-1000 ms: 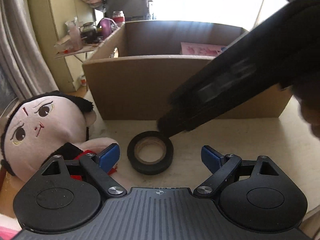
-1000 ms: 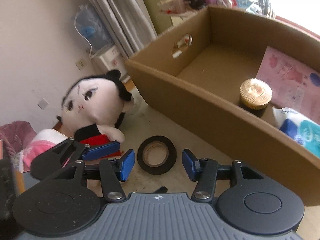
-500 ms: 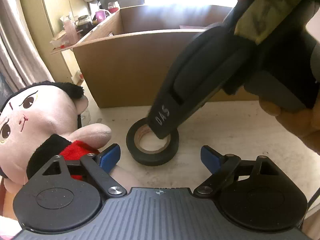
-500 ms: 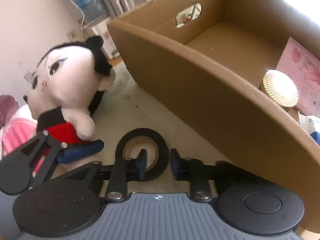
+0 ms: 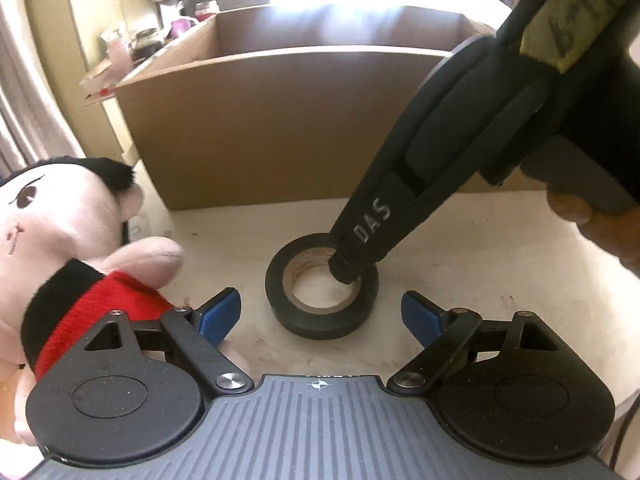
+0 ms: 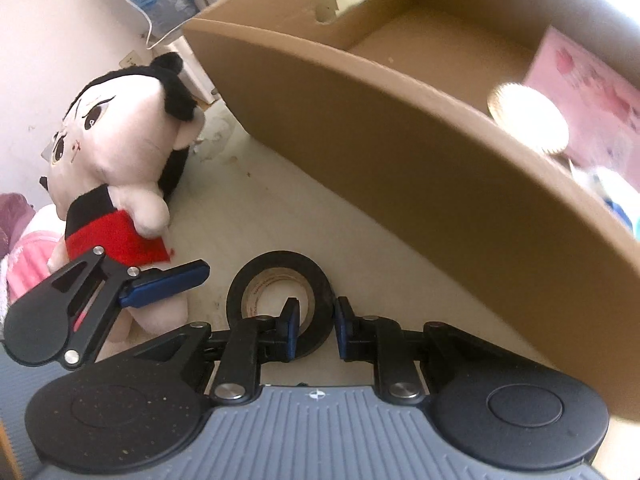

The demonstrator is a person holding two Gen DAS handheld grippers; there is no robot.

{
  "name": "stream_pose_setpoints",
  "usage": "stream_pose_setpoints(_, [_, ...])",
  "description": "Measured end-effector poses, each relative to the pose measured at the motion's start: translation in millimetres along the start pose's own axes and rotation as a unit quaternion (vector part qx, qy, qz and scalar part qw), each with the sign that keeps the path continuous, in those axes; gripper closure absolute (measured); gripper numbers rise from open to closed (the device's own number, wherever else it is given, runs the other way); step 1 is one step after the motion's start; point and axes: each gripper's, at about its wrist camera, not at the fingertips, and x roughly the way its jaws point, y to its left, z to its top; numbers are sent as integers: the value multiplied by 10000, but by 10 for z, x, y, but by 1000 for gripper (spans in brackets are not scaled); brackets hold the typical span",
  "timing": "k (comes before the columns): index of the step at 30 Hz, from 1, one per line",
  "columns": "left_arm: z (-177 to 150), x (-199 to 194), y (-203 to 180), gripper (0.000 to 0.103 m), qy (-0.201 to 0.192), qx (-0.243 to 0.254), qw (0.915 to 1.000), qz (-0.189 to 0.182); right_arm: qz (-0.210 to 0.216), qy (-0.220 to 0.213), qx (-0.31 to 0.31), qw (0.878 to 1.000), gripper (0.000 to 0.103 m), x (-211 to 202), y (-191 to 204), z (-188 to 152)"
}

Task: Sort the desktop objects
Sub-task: 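Move the right gripper to the black tape roll and close on its rim, then lift the black tape roll with the right gripper over the box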

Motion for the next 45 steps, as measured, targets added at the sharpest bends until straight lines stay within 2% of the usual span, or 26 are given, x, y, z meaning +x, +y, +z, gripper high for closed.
stream_pose_setpoints(4, [-42,20,-112,23,169,-89,9992,-355,74,12,151,9999,82,-60,-77,-128])
stream_pose_setpoints(14, [-152,-53,-256,28,55,62,9994,-338,-72,-35,-46,10000,82,-189,-29,-355])
stream_pose_setpoints(18, [-179,-96,-250,38,-14,53,9995,-301,-102,-88,-58,9999,81,-223,-45,-390])
stream_pose_setpoints(24, [-214,-175,-287,38,-56,55,9996,-261,-117,-142,-48,9998,81,-258,-68,-376])
stream_pose_setpoints(28, [-195,-282,-291,38,-174,9,9996,-209,-116,-276,-75,9995,81,-429,-74,-397])
stream_pose_setpoints(34, [-6,-531,-334,38,-511,91,9986,-48,-117,-643,-138,9978,81,-617,35,-341])
stream_pose_setpoints(38, [146,-750,-240,38,-851,28,9964,-31,-184,-1120,-285,9931,81,-844,195,-231])
stream_pose_setpoints(41, [299,-903,-236,38,-1201,96,9927,18,-320,-1558,-501,9860,81,-1079,290,-125])
stream_pose_setpoints(45, [566,-883,-174,38,-1613,393,9859,219,-368,-1952,-587,9783,81,-1289,286,142])
